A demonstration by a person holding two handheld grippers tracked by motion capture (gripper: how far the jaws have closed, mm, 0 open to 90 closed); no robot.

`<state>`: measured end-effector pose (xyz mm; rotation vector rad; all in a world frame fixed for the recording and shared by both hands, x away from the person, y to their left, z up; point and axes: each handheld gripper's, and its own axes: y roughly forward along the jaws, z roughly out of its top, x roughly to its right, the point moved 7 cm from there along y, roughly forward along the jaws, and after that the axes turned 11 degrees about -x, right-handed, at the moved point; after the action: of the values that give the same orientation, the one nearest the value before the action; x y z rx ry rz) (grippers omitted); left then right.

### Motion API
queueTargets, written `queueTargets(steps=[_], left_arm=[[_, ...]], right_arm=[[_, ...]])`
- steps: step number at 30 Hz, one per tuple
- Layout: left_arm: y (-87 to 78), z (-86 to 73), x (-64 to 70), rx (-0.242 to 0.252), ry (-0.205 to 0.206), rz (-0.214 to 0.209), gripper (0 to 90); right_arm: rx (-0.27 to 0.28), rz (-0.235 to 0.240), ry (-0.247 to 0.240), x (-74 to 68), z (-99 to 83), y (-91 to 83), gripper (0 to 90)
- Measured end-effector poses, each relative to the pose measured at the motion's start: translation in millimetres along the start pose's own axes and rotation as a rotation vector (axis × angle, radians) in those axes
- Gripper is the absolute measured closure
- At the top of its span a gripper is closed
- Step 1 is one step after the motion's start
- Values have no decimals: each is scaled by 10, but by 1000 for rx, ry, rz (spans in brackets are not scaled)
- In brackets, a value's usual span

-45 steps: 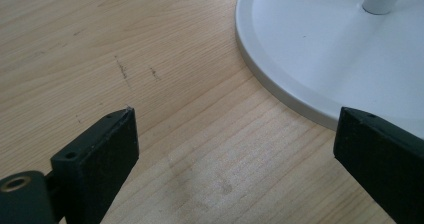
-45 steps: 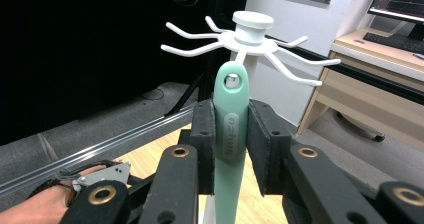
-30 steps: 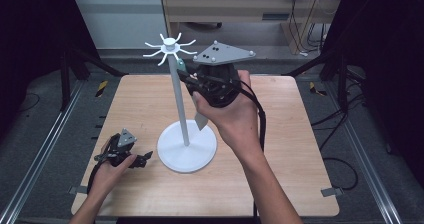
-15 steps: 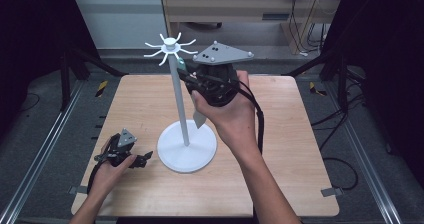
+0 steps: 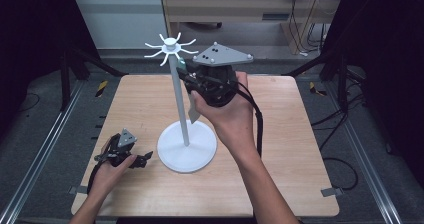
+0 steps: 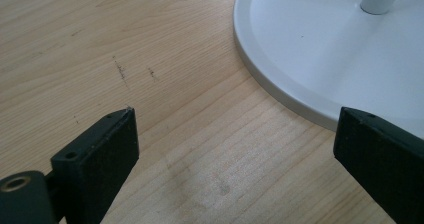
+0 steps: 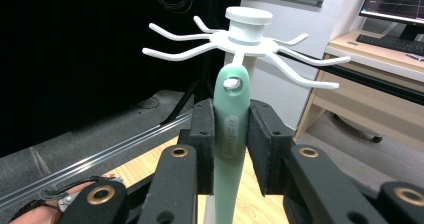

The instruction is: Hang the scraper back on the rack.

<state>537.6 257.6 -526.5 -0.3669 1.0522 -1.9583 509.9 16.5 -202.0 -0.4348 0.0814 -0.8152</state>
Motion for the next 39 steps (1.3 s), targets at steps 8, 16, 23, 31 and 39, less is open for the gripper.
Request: queueTargets(steps=[8,16,23,31,39], left_arm=[[1,-1,1,-1,0,-1,40],[0,-2,2,-3,3,-1,40],[6,2,4,5,-2,4,40],[4,-1,4,3,0,4,40],[4,-3,6,2,1,4,40]], right_arm=[[17,-8,14,26,-27,-31,667],[17,-12,24,82,-113,-128,628],[-4,-44,39,228,-239,-221,626],[-28,-83,63,400,-376,-277,611],[-44,-109,82,506,-466,-301,569]])
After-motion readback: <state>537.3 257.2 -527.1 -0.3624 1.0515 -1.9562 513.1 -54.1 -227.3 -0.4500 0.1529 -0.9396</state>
